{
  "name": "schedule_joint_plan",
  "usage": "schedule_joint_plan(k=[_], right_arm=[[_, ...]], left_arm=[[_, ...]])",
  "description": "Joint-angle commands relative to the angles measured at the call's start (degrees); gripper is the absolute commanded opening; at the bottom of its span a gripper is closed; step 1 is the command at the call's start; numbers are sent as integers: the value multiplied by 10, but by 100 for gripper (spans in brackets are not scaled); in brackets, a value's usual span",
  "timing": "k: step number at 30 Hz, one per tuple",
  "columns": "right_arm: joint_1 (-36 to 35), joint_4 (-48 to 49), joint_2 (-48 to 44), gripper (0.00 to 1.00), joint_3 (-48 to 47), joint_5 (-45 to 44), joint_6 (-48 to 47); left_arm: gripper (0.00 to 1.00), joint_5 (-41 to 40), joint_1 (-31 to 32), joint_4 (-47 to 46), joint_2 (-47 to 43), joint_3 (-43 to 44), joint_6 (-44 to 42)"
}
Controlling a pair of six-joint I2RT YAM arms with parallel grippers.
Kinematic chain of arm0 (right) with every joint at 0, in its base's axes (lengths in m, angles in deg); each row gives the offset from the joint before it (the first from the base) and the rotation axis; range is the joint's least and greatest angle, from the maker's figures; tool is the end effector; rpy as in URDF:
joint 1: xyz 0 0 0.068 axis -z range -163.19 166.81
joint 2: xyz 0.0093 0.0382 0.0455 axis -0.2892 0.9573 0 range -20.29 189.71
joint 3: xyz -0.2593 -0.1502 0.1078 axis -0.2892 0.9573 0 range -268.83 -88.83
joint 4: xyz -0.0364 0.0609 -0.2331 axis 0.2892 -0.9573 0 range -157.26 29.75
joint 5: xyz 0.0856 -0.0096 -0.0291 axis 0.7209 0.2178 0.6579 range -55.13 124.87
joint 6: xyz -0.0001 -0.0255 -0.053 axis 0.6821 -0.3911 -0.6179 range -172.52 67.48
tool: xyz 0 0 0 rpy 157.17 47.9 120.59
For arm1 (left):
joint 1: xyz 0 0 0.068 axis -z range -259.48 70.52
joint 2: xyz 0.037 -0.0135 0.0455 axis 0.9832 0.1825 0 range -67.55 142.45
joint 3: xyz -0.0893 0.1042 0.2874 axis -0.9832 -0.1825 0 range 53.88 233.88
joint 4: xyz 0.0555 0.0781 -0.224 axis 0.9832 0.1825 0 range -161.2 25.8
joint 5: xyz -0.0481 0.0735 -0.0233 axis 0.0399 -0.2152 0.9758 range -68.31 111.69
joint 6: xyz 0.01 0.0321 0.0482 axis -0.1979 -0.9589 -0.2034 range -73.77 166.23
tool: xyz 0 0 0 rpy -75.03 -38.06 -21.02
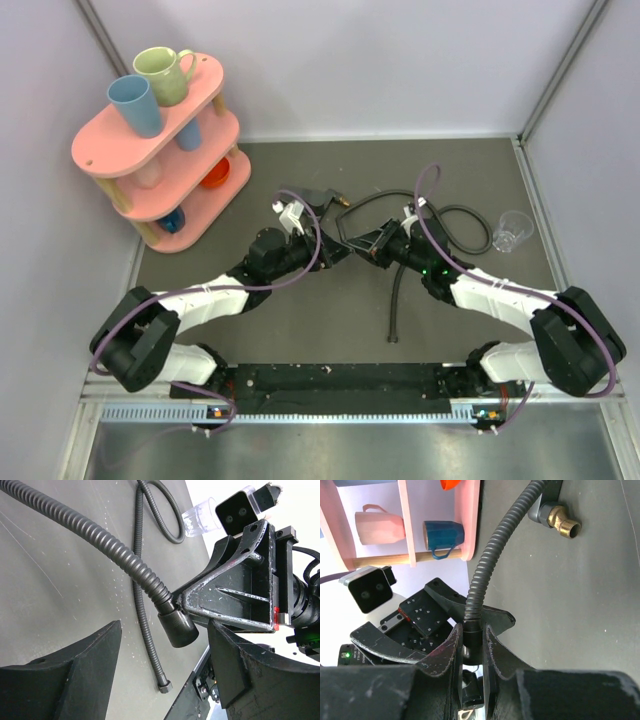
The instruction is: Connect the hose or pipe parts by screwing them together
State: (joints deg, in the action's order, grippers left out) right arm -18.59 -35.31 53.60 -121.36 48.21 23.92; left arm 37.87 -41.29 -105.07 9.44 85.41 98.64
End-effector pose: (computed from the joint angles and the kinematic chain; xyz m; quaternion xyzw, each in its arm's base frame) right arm 0.2011 0.1549 0.2754 0.2137 0.7693 0.5448 0.2563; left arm 0.1999 -0.1723 0.2744 -0.0066 0.7723 -0.5215 0.3626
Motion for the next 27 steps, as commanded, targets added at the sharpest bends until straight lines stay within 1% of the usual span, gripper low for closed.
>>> schedule_joint_plan(k=[1,5,6,12,14,15,16,19,20,21,22,23,24,26,27], right_arm=[[-7,10,-15,0,-6,2,-13],[-6,26,-16,0,-2,7,-4],[-7,26,-16,0,-1,6,-4],[-7,36,-24,0,1,14,-2],[-6,55,-27,0,6,19,-3],[-7,65,-27,0,18,21,-3],[-7,75,-28,0,23,21,-1],[-7,100,-26,6,33,27,-5],[-6,101,-25,8,32,31,-9],[-7,100,-23,9,30,39,-15],[-7,99,-23,14,30,41,-28],[-7,95,-23,15,30,41,-35],[-6,88,-24,16,27,42,-42],[-1,61,-28,22,20,47,-89],[8,54,-29,24,9,56,-115]], left_arm=[[75,0,-1,-51,-10,11,-1],[71,-1,-1,-49,0,10,1],[66,1,-1,-61,6,9,4],[61,9,-1,-82,24,12,21],[55,9,-1,-84,23,13,21],[50,9,-1,-84,23,14,20],[42,11,-1,-83,21,16,20],[31,14,-1,-74,18,16,19],[19,15,-1,-70,17,17,18],[13,17,-2,-60,15,17,18],[8,17,-3,-47,12,22,17],[1,23,-4,-35,6,24,12],[0,25,-7,-16,1,24,2],[0,24,-14,12,-20,20,-10],[0,24,-18,45,-29,20,-18]])
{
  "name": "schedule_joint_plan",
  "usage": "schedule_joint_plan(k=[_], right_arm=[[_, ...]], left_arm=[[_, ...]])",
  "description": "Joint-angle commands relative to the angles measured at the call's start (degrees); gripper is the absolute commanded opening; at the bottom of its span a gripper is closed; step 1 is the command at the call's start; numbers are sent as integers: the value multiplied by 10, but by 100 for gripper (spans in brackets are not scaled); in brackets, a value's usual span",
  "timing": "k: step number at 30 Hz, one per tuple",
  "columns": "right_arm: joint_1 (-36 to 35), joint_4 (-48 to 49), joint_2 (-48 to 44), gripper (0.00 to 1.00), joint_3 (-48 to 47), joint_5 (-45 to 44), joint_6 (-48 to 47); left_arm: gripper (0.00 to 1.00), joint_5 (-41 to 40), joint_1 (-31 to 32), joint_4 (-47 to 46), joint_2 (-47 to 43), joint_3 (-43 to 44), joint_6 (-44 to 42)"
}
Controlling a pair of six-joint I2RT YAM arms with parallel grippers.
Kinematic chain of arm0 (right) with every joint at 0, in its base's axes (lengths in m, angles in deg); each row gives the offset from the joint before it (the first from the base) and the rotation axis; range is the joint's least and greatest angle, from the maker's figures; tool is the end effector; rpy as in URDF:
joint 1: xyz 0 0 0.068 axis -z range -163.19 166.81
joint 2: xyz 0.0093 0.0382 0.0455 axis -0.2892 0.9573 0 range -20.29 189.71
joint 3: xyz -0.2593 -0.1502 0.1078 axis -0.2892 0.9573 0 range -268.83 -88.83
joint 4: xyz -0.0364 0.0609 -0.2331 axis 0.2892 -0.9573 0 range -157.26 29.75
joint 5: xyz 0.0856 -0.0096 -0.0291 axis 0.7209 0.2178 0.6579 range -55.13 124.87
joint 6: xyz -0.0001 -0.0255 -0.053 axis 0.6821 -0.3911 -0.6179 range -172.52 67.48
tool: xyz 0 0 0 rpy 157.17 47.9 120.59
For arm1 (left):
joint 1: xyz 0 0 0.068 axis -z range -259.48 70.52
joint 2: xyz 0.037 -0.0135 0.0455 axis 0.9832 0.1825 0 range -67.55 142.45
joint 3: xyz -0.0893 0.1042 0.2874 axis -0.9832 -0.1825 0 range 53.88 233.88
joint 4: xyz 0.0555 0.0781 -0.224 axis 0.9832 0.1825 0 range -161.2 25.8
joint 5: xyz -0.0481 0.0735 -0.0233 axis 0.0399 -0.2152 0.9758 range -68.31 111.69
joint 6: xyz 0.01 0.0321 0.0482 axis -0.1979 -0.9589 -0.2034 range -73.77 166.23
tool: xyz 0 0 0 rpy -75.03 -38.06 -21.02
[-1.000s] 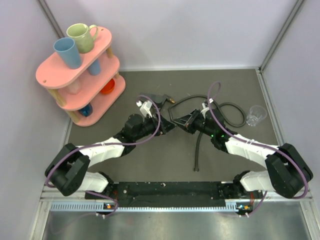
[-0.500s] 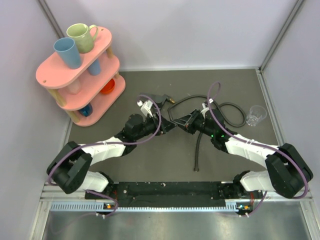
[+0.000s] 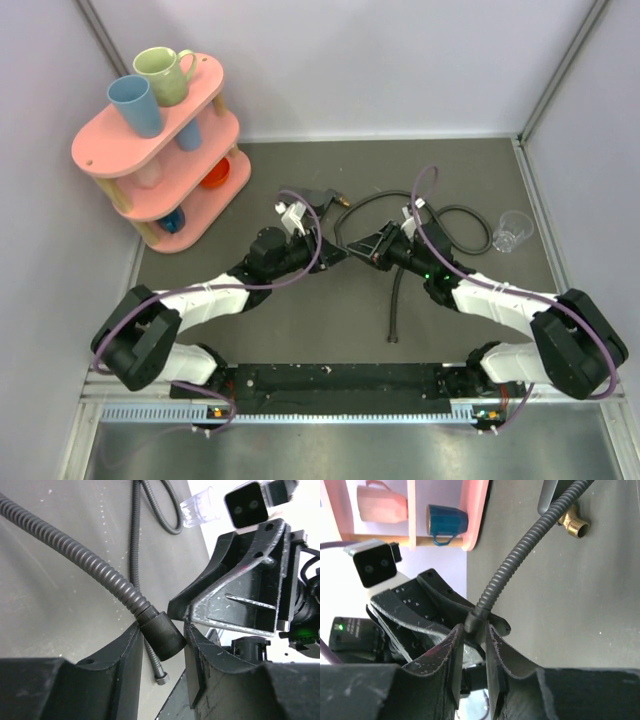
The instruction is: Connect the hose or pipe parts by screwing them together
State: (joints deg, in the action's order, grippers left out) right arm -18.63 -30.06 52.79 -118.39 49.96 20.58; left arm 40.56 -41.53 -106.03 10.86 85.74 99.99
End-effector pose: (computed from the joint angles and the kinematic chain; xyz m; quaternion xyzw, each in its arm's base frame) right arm 0.1945 0.1521 0.2724 0.1739 0.7623 0.5593 0.2755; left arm 0.2031 -0.1758 0.2721 -0.0027 0.7721 -0.5353 0.3424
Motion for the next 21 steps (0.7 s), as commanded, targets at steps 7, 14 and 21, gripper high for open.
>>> schedule_joint_plan(k=[7,14,21], right_arm=[[25,151,-21,47,-27,164,-433],[25,504,66,63,13,304,-645],[19,559,203,66,-112,430,-660]], left_arm=[[0,126,-105,290,-118,70,-115],[0,294,-178,462,-135,138,-223],[0,369,-184,506,-124,157,-276]])
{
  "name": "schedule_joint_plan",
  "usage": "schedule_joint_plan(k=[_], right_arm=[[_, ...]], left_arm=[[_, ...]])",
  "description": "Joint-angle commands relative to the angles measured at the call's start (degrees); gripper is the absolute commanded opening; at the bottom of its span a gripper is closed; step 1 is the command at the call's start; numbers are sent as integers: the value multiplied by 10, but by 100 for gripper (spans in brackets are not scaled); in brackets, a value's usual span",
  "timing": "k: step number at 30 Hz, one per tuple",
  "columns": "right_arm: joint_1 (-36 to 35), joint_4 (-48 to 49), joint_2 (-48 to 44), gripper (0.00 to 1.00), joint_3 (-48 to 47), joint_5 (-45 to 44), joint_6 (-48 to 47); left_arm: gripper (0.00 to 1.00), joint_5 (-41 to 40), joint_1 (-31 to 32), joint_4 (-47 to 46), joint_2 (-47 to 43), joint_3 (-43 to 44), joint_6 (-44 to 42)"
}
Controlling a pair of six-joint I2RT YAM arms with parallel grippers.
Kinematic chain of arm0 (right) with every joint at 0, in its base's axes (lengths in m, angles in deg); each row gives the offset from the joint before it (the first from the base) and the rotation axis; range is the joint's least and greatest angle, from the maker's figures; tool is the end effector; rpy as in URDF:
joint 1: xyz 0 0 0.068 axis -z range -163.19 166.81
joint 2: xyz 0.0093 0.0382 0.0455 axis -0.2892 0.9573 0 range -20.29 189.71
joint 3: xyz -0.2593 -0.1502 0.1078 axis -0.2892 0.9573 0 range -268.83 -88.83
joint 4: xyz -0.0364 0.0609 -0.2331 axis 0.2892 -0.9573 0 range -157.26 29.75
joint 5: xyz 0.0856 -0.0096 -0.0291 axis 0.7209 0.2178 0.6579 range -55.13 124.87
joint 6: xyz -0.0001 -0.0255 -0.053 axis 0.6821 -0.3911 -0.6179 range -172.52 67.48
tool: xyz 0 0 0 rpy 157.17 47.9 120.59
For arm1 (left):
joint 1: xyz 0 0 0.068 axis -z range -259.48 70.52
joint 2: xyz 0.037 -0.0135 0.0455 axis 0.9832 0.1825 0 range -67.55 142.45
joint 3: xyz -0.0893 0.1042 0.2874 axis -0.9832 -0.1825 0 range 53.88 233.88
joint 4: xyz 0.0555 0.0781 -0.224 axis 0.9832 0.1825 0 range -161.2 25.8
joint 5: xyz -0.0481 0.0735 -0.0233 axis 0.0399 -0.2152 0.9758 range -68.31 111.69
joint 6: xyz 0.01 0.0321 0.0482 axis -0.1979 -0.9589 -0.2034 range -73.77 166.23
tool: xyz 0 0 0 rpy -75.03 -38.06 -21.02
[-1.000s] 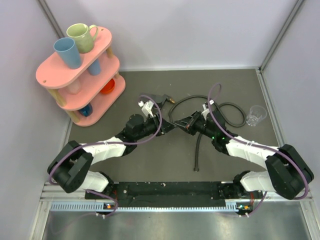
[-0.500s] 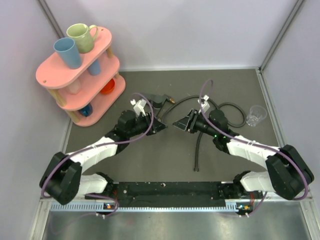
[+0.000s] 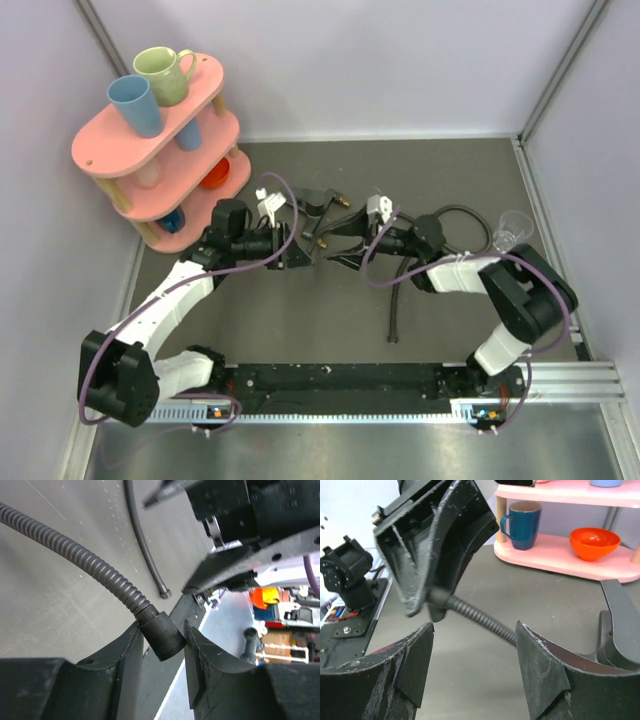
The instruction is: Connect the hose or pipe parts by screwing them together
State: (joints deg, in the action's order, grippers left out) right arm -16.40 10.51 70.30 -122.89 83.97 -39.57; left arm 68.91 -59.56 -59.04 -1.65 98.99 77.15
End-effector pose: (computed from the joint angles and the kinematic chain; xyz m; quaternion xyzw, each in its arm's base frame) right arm 0.2305 0.1894 0.2942 -0.4210 0.4921 0.5162 0.5605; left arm 0.1885 -0.1015 0.3172 0.1133 0.8197 -0.5056 0.2441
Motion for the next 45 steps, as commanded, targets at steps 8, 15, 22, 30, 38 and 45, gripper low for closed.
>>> schedule_joint_plan(k=[8,15,22,30,38,45], right_arm=[[-19,58,78,65,-120,141,-125],[-25,74,93,62,-108,180,-113],[-26,84,114,61,-103,215,-93],[-40,128,136,31,-94,160,-77],[-39,-57,-33,0,18,25,-215],[-65,-485,-201,0,-3,-137,-296]], left_arm=[[0,126,-4,37,12,31,-59],[0,131,-5,44,19,46,-69],[0,116,-6,65,18,47,-87],[0,130,-7,33,32,42,-69],[25,116,-38,11,54,43,-32],[66,39,-67,-23,33,40,-13]])
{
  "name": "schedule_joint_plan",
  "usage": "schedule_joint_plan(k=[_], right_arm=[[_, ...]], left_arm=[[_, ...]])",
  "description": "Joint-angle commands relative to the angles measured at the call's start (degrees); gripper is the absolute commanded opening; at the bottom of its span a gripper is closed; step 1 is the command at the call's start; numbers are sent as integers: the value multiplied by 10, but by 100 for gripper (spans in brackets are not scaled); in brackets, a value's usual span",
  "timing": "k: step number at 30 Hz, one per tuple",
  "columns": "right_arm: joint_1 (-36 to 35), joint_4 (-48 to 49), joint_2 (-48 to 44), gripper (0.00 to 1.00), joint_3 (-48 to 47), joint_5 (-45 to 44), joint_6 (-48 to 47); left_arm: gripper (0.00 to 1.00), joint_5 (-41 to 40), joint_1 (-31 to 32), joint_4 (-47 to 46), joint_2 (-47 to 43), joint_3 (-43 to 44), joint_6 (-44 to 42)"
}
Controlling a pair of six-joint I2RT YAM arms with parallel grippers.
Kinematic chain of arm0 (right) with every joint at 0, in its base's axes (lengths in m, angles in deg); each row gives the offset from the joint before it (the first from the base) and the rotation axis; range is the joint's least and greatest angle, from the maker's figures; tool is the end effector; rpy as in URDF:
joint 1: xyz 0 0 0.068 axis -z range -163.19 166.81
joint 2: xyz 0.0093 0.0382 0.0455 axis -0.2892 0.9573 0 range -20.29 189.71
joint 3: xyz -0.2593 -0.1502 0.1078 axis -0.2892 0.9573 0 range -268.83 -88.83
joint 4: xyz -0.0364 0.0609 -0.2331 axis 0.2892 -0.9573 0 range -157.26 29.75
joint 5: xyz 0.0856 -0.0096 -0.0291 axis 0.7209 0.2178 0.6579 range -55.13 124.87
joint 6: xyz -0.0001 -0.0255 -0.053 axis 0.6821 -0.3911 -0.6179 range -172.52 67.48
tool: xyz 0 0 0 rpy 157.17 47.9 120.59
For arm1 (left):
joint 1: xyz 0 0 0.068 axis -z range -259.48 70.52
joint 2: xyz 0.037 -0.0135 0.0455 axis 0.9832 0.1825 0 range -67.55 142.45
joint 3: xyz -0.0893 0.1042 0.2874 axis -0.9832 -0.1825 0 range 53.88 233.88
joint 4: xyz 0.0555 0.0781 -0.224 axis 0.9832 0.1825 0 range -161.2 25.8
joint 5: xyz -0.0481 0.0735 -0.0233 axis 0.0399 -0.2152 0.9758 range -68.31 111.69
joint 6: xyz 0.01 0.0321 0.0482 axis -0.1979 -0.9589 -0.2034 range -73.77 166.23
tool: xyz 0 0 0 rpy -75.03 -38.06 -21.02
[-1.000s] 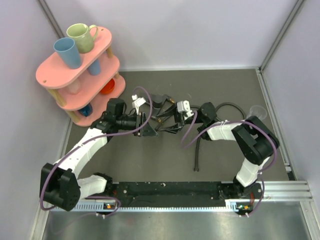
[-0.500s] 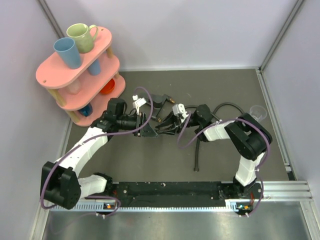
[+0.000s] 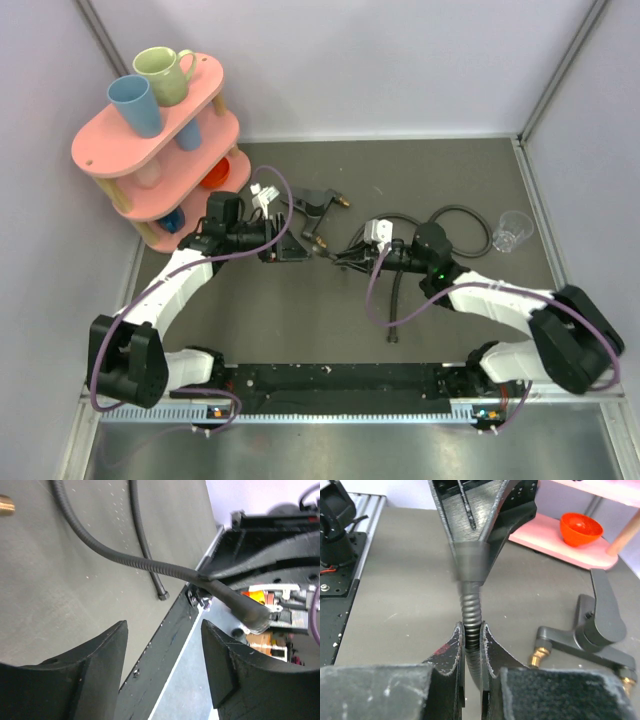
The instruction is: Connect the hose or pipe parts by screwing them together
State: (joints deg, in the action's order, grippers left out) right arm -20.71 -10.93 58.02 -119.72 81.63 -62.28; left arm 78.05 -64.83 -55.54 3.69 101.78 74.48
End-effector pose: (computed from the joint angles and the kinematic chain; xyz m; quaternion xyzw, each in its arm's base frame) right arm 0.1851 0.1812 0.2957 -0.5171 0.4702 0.4261 0.5744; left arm 0.2106 -0.0916 0.3120 0.1077 0.8141 -0.5355 0.1973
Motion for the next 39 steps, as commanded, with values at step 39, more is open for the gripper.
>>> schedule_joint_plan(k=[39], right_arm=[[-65,-502,-143,0,-120,-170,-20]], left_arm=[[75,-21,104,-229,67,-29,44]])
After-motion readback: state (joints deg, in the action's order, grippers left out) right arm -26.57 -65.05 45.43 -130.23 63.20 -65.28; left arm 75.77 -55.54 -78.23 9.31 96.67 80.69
